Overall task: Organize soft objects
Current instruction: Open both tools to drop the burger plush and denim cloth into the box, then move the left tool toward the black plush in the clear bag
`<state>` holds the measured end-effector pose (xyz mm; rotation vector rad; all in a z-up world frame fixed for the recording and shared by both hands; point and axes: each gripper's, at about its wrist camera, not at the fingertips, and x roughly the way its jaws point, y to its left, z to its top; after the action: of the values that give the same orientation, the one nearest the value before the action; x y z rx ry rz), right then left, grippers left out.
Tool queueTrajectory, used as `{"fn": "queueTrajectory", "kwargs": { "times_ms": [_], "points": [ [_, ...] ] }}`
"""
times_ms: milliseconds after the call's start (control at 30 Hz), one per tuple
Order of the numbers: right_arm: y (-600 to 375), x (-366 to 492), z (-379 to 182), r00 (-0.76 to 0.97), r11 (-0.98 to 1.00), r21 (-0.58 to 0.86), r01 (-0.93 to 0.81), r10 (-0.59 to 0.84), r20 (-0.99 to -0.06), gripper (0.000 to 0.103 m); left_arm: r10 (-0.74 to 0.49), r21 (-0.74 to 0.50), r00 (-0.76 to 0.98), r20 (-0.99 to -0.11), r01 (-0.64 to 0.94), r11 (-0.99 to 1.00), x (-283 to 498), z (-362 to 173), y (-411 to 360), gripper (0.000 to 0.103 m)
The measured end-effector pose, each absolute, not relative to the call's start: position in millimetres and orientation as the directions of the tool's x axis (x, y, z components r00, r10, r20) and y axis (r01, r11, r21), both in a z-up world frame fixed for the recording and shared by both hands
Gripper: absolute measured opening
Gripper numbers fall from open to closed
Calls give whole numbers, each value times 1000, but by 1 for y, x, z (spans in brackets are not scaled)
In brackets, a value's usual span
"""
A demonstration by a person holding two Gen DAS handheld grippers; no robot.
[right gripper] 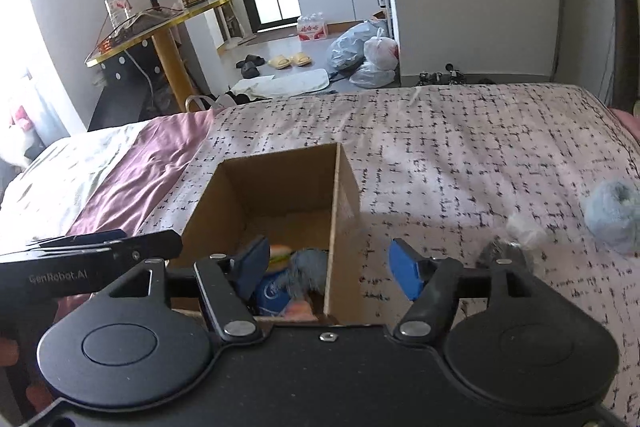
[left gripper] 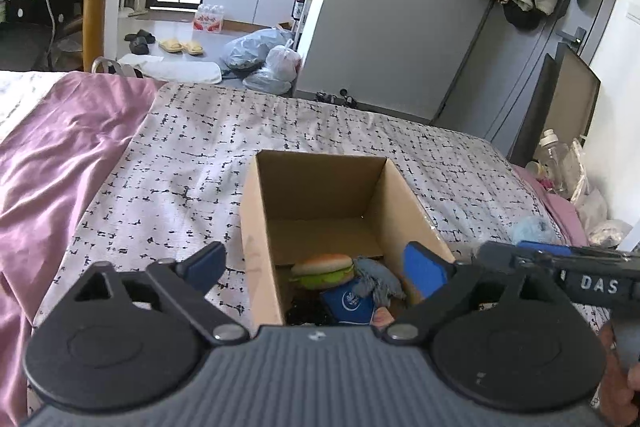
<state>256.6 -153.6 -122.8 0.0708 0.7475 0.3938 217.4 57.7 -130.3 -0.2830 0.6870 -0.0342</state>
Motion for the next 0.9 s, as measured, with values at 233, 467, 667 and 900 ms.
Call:
{"fn": "queueTrajectory", "kwargs": {
  "times_ms": [233, 467, 667, 900],
  "points": [
    [-187, 239, -119, 681, 915, 250, -317, 402, -612, 81, -110, -253, 785, -609, -61, 966, 201, -124, 46, 103],
    [-211, 222, -120, 693, 911, 278, -304, 412, -592, 90, -99, -254, 790, -605, -73, 964, 187, -113, 34, 103],
    [-225, 214, -119, 704, 910, 250, -331, 415, -576, 93, -81, -235, 795, -602, -79, 969, 183, -105, 20, 103],
    [-248, 211, -114, 725, 906, 249, -343, 424, -543, 99, -36, -174, 791, -611, -90, 981, 179, -103, -2, 103]
  ]
}}
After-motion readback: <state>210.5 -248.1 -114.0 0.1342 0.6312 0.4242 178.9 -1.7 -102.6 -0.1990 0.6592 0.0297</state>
